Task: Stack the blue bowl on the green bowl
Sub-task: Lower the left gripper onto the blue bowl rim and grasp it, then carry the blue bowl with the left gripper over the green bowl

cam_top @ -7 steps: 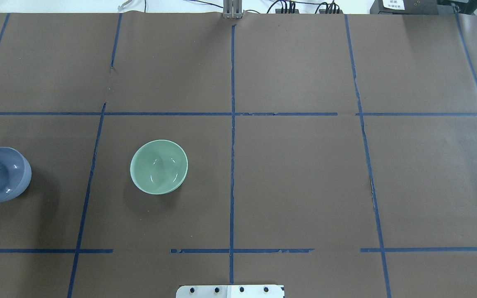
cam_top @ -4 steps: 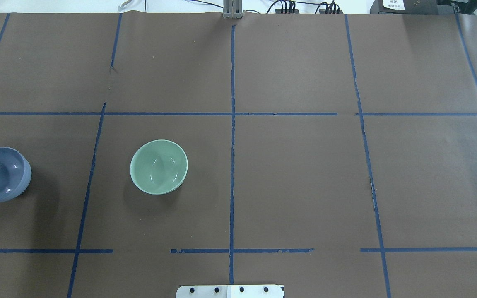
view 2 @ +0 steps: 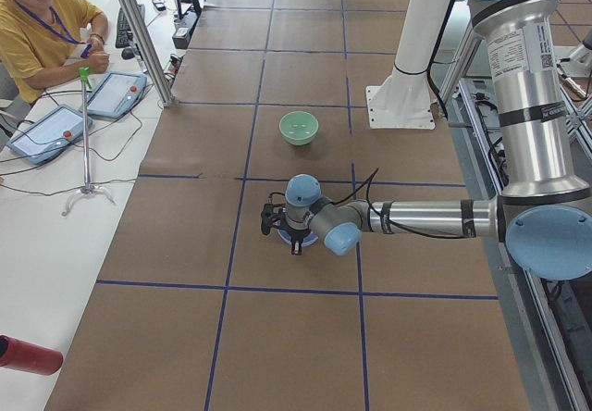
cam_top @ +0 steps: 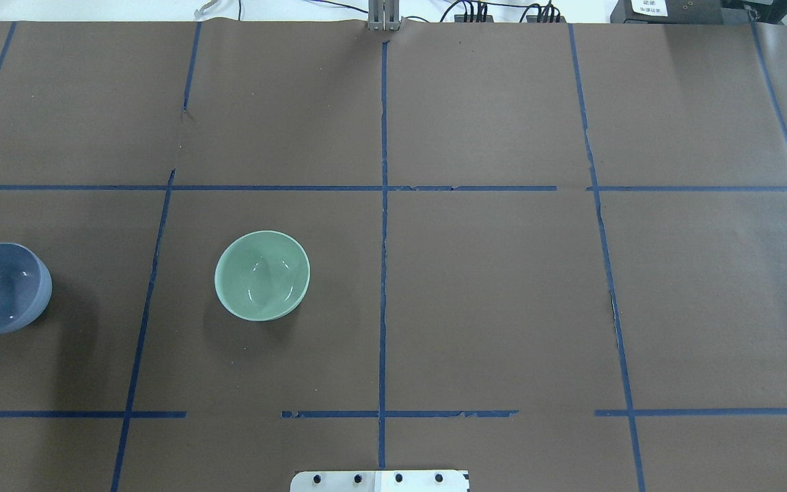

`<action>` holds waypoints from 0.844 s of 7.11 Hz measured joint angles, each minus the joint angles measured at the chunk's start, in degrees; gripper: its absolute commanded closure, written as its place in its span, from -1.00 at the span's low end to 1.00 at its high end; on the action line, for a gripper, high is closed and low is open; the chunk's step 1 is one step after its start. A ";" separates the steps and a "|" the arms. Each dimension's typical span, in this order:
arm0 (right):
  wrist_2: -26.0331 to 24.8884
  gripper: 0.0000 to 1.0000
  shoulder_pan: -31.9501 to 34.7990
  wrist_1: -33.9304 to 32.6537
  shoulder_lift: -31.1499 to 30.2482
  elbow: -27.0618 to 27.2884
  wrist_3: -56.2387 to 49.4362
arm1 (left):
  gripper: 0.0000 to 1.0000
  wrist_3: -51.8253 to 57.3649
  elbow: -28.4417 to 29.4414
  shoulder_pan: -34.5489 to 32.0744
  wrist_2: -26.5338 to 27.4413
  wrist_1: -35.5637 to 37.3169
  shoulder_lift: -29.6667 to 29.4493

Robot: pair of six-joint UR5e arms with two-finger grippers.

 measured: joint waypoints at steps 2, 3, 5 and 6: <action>0.00 -1.00 0.00 0.03 0.00 0.00 0.00 | 1.00 -0.04 -2.56 -0.65 -0.26 1.52 0.06; 0.00 -1.00 0.00 0.04 0.00 0.00 0.00 | 1.00 -0.04 -6.51 -0.89 -0.44 6.21 -0.01; 0.00 -1.00 0.00 0.05 0.00 0.00 0.00 | 1.00 -2.09 -19.59 -0.98 -0.52 22.55 -1.39; 0.00 -1.00 0.00 0.06 0.00 0.00 0.00 | 1.00 -7.35 -24.34 -0.17 -0.51 28.19 -3.57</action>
